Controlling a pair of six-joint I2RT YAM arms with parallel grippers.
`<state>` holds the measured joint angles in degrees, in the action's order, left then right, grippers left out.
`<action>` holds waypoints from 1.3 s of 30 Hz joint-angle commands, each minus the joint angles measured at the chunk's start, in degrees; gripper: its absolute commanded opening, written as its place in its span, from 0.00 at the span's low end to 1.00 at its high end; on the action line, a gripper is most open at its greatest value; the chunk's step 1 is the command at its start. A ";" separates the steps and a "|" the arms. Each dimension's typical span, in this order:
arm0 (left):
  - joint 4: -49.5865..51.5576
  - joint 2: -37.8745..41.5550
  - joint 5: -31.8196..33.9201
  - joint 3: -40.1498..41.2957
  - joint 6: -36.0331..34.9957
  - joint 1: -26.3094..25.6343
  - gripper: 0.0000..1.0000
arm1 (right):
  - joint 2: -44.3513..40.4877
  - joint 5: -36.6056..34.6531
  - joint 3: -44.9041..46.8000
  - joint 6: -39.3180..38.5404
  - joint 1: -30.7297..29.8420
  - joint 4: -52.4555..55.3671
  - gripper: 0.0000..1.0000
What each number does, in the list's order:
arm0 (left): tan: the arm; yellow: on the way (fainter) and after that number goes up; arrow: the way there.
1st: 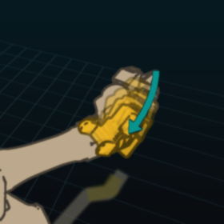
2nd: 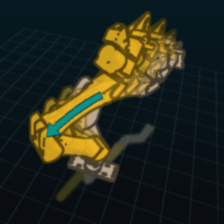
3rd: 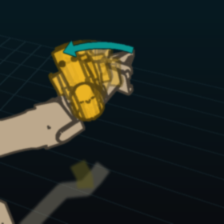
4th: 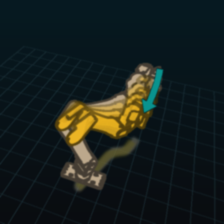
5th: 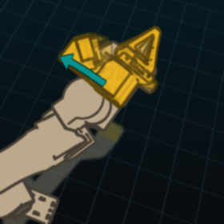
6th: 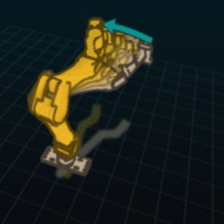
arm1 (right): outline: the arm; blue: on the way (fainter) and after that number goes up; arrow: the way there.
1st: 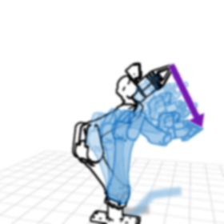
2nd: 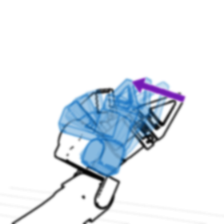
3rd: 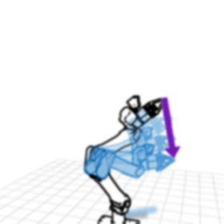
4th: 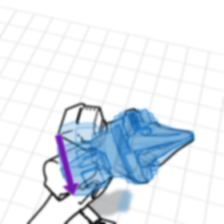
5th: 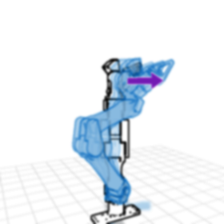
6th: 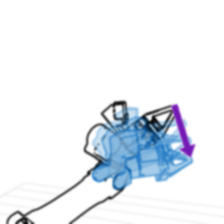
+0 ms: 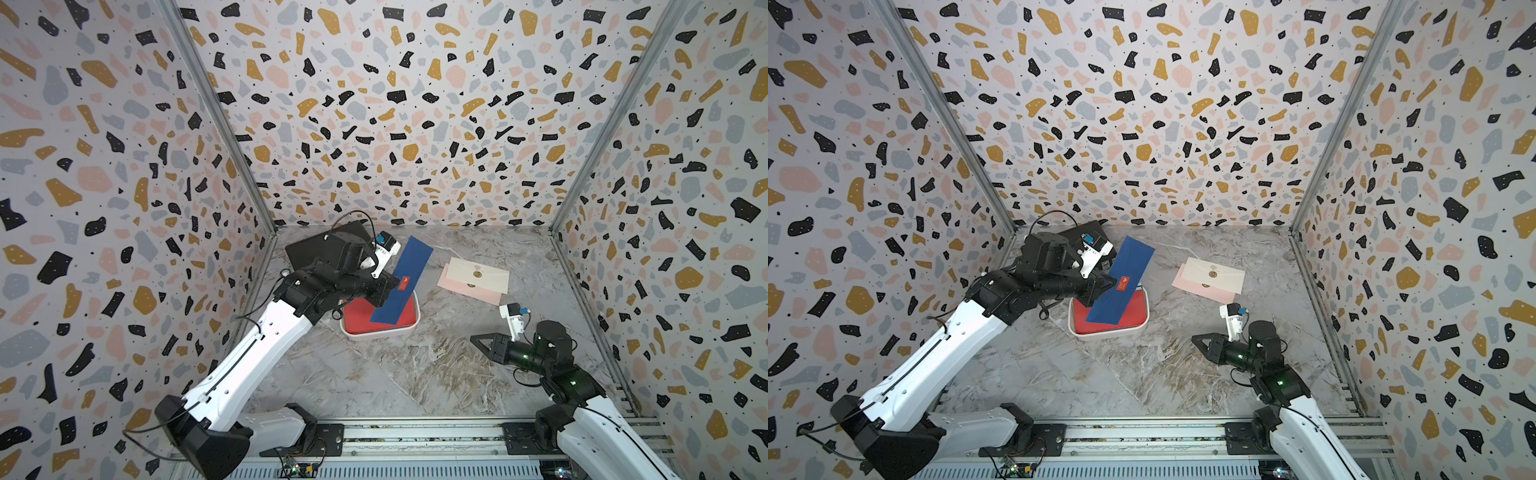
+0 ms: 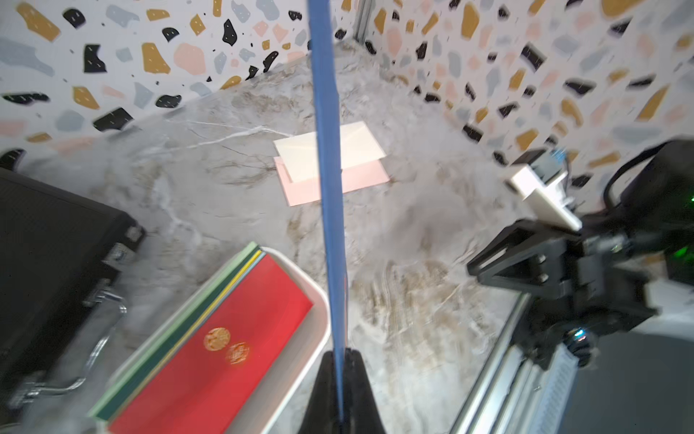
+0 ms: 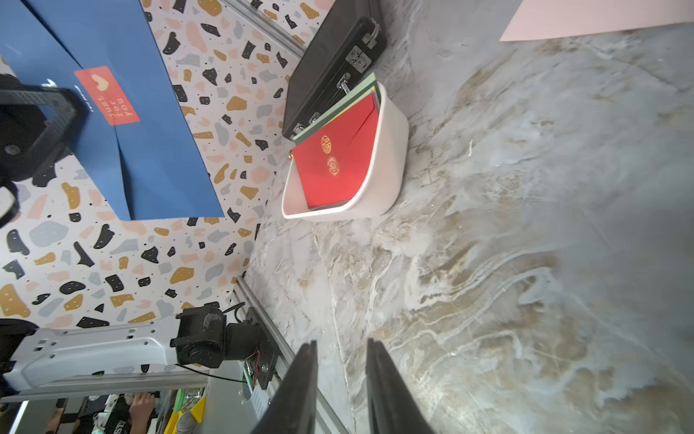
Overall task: Put the sealed envelopes into the storage box
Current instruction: Place the envelope in the storage box.
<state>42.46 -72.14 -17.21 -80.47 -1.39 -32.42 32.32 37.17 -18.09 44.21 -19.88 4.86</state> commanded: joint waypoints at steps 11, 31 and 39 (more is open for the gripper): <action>17.63 -12.32 6.03 -1.85 -47.87 5.15 0.00 | -2.70 -3.48 0.24 -3.68 0.10 8.04 0.26; 15.84 -28.18 1.53 -6.57 -59.38 9.39 0.00 | -2.13 -4.89 0.01 -4.49 0.08 10.37 0.24; 15.86 -30.69 0.66 -7.43 -58.89 9.48 0.00 | -0.92 -5.26 0.06 -4.30 0.03 9.72 0.24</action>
<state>58.04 -101.84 -14.74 -87.55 -59.42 -23.33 31.20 32.47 -17.89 40.66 -19.88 14.76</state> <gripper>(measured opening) 0.041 0.242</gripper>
